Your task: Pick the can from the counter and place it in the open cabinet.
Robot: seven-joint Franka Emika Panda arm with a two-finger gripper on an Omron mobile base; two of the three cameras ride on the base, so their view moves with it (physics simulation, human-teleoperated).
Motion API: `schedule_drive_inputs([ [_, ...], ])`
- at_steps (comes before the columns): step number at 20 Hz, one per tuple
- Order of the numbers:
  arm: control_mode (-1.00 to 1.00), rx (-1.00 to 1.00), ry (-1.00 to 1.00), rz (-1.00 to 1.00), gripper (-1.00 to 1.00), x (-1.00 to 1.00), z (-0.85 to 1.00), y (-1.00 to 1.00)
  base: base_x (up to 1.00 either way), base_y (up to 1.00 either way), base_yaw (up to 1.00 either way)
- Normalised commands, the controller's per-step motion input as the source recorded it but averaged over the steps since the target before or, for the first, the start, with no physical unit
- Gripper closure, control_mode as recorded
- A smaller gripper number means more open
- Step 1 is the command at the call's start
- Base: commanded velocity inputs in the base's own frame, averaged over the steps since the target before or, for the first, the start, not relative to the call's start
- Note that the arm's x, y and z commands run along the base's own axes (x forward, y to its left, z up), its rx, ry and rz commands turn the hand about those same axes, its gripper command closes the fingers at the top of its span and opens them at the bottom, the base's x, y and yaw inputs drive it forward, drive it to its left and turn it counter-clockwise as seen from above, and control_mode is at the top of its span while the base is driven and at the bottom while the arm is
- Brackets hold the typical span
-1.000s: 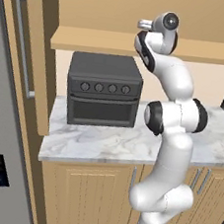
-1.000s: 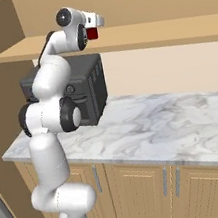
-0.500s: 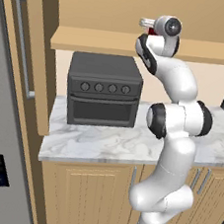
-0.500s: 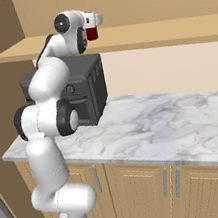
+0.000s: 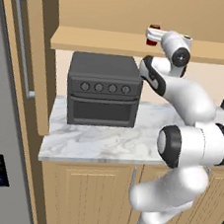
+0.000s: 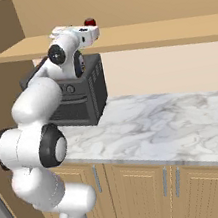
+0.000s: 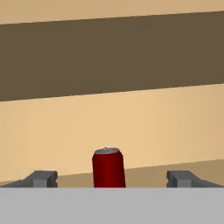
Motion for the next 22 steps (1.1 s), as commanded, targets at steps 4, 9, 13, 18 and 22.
schedule_drive_inputs([
  [4,-1.00,-0.12,-0.01,0.00,-1.00,-1.00,-1.00,0.04,0.00,0.00,0.00],
  [9,-1.00,-0.21,0.00,0.00,-1.00,-1.00,-1.00,0.09,0.00,0.00,0.00],
  [13,-1.00,-0.29,0.00,0.00,-1.00,-1.00,-1.00,0.19,0.00,0.00,0.00],
  [18,-1.00,-0.03,-0.04,0.00,-1.00,-0.63,-0.60,0.00,0.00,0.00,0.00],
  [22,-1.00,0.02,0.00,0.00,-1.00,0.00,0.00,-0.01,0.00,0.00,0.00],
])
